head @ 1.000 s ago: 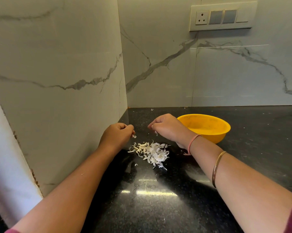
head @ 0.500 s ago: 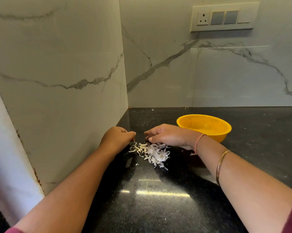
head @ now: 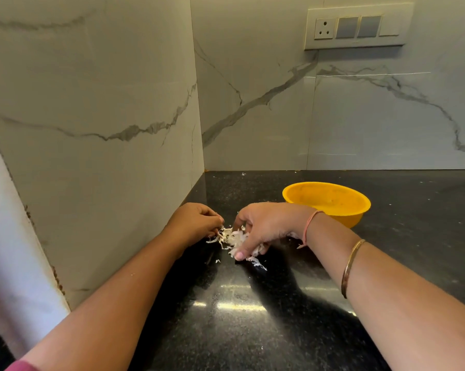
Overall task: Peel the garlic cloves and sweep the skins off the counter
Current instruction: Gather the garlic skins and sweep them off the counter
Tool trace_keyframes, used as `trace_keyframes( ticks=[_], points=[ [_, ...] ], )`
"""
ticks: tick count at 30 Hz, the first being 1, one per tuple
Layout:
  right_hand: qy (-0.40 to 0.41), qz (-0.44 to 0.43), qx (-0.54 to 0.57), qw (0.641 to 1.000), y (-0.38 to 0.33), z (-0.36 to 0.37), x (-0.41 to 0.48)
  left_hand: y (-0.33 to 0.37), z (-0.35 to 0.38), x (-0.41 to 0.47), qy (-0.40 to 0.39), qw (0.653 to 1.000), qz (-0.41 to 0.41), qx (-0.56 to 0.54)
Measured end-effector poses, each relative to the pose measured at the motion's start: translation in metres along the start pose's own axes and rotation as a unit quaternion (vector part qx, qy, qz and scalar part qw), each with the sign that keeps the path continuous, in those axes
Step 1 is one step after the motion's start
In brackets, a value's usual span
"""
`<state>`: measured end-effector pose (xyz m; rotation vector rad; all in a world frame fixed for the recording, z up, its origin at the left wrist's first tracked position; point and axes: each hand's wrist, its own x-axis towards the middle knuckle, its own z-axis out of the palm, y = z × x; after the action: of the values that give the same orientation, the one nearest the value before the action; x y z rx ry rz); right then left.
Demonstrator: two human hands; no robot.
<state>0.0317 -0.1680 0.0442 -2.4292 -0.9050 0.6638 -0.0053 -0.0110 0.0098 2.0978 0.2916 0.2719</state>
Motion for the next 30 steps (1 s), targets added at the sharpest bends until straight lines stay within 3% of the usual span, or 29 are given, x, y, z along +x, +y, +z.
trace_keyframes(
  ticks=[8, 14, 20, 25, 30],
  points=[
    [0.193, -0.069, 0.06, 0.977, 0.0, 0.001, 0.012, -0.001, -0.005, 0.004, 0.125, 0.991, 0.037, 0.031],
    [0.248, -0.048, 0.069, 0.965, 0.002, -0.001, 0.015, 0.0, -0.002, 0.003, 0.095, 0.992, 0.058, 0.06],
    [0.197, -0.004, -0.023, 0.98, 0.005, 0.001, 0.012, 0.004, 0.007, -0.002, -0.048, 0.991, 0.074, 0.1],
    [0.223, -0.021, 0.039, 0.974, 0.001, -0.001, 0.012, 0.001, 0.006, 0.002, -0.002, 0.996, 0.091, 0.019],
    [0.205, 0.014, -0.028, 0.978, 0.003, -0.001, 0.011, -0.001, 0.004, 0.005, 0.026, 0.996, 0.084, 0.027]
  ],
)
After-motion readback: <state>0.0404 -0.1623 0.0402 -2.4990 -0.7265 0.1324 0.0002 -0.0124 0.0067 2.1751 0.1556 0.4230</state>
